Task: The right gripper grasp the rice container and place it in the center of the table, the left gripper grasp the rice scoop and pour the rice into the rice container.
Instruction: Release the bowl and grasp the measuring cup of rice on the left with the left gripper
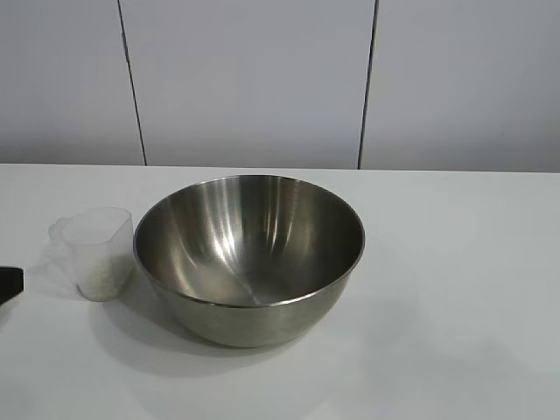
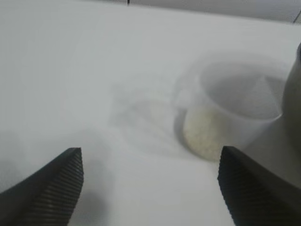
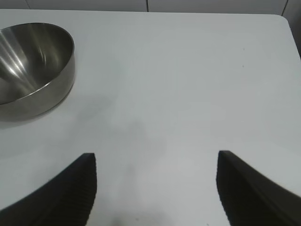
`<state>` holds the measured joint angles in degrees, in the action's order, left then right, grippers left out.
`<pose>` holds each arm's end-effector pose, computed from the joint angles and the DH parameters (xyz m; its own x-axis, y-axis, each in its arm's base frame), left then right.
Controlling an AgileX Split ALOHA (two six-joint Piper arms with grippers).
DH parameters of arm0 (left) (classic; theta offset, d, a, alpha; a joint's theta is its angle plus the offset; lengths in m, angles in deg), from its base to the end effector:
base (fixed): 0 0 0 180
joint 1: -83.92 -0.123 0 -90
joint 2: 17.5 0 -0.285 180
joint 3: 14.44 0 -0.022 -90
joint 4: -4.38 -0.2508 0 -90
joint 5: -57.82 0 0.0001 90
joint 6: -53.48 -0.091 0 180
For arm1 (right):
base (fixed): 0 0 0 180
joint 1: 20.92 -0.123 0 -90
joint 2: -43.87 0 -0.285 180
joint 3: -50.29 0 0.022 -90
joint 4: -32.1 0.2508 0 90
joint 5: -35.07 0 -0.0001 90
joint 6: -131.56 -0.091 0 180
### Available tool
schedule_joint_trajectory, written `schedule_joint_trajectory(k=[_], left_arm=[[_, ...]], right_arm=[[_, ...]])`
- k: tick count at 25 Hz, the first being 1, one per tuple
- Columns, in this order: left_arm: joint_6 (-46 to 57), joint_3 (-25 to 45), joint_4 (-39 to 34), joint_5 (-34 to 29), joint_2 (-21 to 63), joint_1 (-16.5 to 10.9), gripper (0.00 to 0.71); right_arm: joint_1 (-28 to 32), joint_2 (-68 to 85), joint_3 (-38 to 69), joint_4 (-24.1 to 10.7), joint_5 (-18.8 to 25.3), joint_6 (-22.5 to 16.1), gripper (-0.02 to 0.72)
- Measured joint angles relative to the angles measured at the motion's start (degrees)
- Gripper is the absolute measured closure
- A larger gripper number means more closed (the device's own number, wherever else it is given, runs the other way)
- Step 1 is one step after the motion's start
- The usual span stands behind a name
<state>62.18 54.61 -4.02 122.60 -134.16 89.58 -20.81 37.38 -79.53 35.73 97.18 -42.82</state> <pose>0.1998 -0.0319 0.0792 -0.5317 -0.0358 -0.8462 0.1637 0.9759 -0.1442 -0.0061 0.0051 0.2676 -0.4764 -0.0673 -0.8767 -0.0799 0.9963 -0.0331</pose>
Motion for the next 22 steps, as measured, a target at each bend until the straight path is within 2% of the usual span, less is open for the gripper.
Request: schedule_joint_trajectory(k=[2, 5, 10, 13, 18, 22], left_arm=[[-0.06, -1.17, -3.07, 0.00, -2.15, -2.04, 0.143], [-0.10, -3.31, -8.96, 0.38, -2.71, -6.98, 0.143], [3.41, -8.57, -26.29, 0.90, -2.99, -16.38, 0.145], [5.77, -11.57, -33.59, 1.00, -3.04, -20.05, 0.147], [5.75, -14.01, -38.61, 1.43, -7.94, -21.10, 0.147], [-4.23, -14.21, -38.22, 1.20, -12.87, -21.10, 0.147]], right_arm=[[0.00, 0.00, 0.00, 0.00, 0.00, 0.00, 0.209], [0.00, 0.00, 0.00, 0.00, 0.00, 0.00, 0.209], [0.00, 0.00, 0.00, 0.00, 0.00, 0.00, 0.209], [0.00, 0.00, 0.00, 0.00, 0.00, 0.00, 0.209], [0.00, 0.00, 0.00, 0.00, -0.07, 0.00, 0.209], [0.00, 0.00, 0.00, 0.00, -0.07, 0.00, 0.209]])
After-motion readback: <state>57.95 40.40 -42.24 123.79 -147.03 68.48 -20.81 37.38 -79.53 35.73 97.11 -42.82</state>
